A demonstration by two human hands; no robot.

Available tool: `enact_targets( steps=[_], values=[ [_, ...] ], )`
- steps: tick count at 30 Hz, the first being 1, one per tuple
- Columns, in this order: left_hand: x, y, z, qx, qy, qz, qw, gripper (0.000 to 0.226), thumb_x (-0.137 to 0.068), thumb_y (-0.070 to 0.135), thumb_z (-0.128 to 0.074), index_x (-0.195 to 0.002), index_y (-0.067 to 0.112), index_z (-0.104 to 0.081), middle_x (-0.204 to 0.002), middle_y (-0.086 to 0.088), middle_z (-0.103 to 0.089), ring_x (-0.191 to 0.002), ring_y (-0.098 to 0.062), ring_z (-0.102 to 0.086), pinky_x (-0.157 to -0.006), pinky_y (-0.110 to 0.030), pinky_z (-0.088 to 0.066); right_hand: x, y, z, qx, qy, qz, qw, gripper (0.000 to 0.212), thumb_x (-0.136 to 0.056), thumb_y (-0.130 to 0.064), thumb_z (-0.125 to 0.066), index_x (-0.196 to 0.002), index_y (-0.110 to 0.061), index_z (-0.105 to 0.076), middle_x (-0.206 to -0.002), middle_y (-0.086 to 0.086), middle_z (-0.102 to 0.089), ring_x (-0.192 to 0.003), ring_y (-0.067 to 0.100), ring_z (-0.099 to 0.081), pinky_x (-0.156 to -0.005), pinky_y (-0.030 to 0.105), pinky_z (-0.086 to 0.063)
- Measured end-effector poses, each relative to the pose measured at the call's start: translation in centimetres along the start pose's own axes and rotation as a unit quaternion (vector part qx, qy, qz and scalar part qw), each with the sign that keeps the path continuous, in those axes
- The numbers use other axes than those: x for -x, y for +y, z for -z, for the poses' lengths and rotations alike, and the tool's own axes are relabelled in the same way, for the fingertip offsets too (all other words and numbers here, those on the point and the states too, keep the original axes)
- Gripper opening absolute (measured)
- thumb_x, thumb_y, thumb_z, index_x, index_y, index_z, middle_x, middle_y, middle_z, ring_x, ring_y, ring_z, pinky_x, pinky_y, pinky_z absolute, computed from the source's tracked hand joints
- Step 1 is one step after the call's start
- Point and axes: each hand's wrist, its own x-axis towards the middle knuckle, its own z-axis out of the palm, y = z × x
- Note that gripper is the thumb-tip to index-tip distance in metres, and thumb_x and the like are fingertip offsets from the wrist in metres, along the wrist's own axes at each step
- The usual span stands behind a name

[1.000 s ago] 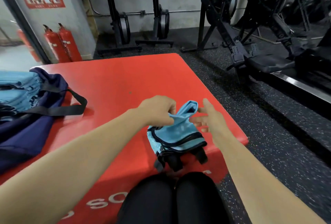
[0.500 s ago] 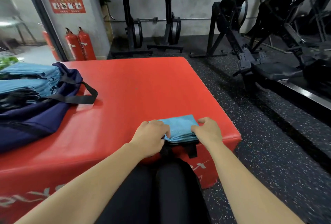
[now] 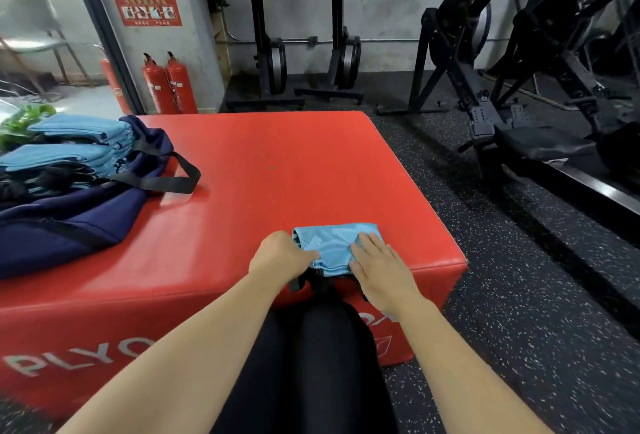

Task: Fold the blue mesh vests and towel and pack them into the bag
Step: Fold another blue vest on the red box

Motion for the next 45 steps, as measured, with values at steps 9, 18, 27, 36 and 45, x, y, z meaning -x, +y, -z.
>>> enact_targets(
  steps=[9,18,27,36,45],
  values=[
    [0.6,0.5,-0.5,0.079,-0.034,0.01,0.996,0.032,-0.081,0.019,-0.07,-0.064,0.013,-0.043,-0.06,0.002,-0.042,-0.051,-0.014,-0.038,-0.045,-0.024,-0.031,-0.1,0.0,0.1,-0.299,0.159,-0.091,0.936,0.021,-0.097,-0.015,-0.049,-0.081,-0.009,-0.062,-0.089,-0.001,-0.061,-0.092,0.026,-0.053,-0.078,0.035,-0.04],
    [2.0,0.1,1.7,0.428,-0.142,-0.034,0.892,0.039,-0.057,0.024,-0.076,-0.091,0.009,-0.063,-0.086,-0.018,-0.066,-0.079,-0.028,-0.06,-0.072,-0.04,-0.044,-1.9,-0.6,1.1,-0.292,0.059,-0.237,0.925,0.069,-0.081,-0.028,-0.061,-0.144,-0.021,-0.035,-0.14,0.006,-0.044,-0.132,0.032,-0.033,-0.107,0.043,-0.031],
    [4.1,-1.8,8.0,0.471,-0.126,-0.051,0.872,0.034,-0.066,0.041,-0.07,-0.079,0.015,-0.054,-0.086,-0.001,-0.061,-0.081,-0.019,-0.052,-0.074,-0.024,-0.042,-2.6,-6.4,3.6,-0.802,-0.042,-0.164,0.573,0.038,-0.068,-0.008,-0.058,-0.105,-0.002,-0.066,-0.103,0.015,-0.07,-0.091,0.032,-0.064,-0.089,0.038,-0.049],
    [4.0,-9.8,18.3,0.504,-0.153,0.02,0.85,0.012,-0.09,0.019,-0.063,-0.1,0.011,-0.065,-0.09,-0.007,-0.065,-0.077,-0.019,-0.064,-0.072,-0.033,-0.056,-6.2,-16.9,6.2,-0.687,-0.019,-0.123,0.716,0.018,-0.084,-0.009,-0.061,-0.098,0.001,-0.067,-0.079,0.012,-0.069,-0.063,0.024,-0.064,-0.06,0.029,-0.046],
    [0.4,-19.3,29.0,0.538,-0.068,-0.027,0.84,0.013,-0.091,0.012,-0.064,-0.102,0.018,-0.069,-0.093,0.001,-0.071,-0.082,-0.01,-0.066,-0.066,-0.022,-0.048,-12.2,-28.9,7.4,-0.659,-0.099,-0.083,0.741,0.017,-0.088,-0.014,-0.068,-0.1,-0.001,-0.068,-0.084,0.017,-0.072,-0.072,0.028,-0.067,-0.06,0.03,-0.052]
  ],
)
